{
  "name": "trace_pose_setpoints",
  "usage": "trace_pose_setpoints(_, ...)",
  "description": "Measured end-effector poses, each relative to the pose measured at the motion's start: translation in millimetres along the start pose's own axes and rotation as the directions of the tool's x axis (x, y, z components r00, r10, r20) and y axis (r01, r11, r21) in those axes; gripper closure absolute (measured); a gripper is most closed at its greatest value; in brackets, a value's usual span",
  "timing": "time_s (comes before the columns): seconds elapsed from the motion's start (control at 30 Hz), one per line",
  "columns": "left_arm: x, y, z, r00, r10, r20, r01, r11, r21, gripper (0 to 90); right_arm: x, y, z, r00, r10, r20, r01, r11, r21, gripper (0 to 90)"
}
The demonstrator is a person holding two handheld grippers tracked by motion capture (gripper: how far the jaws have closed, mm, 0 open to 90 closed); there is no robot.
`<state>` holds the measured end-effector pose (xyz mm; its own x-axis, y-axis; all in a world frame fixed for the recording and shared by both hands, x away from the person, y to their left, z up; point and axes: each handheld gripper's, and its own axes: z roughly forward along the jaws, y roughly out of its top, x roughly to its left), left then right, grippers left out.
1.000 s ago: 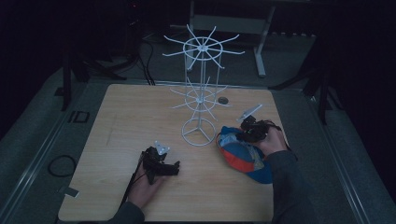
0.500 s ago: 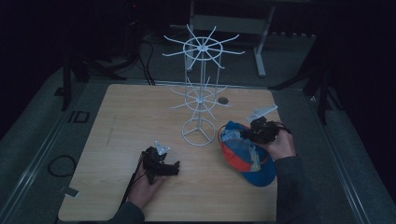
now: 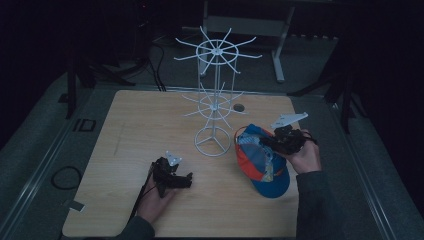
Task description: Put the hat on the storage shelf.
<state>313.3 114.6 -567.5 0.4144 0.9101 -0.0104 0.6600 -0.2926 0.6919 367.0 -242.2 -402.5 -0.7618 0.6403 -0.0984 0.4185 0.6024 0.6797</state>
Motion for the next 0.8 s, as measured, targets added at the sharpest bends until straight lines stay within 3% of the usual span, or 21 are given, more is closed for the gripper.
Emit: trace_pose_setpoints(0.8,0.2,0.0,0.0,1.0,0.002,-0.001,-0.002,1.0,0.0,2.5,0.6,1.9,-23.5,0.9996,0.013,0.026,-0.011,0.998,-0.067,88.6)
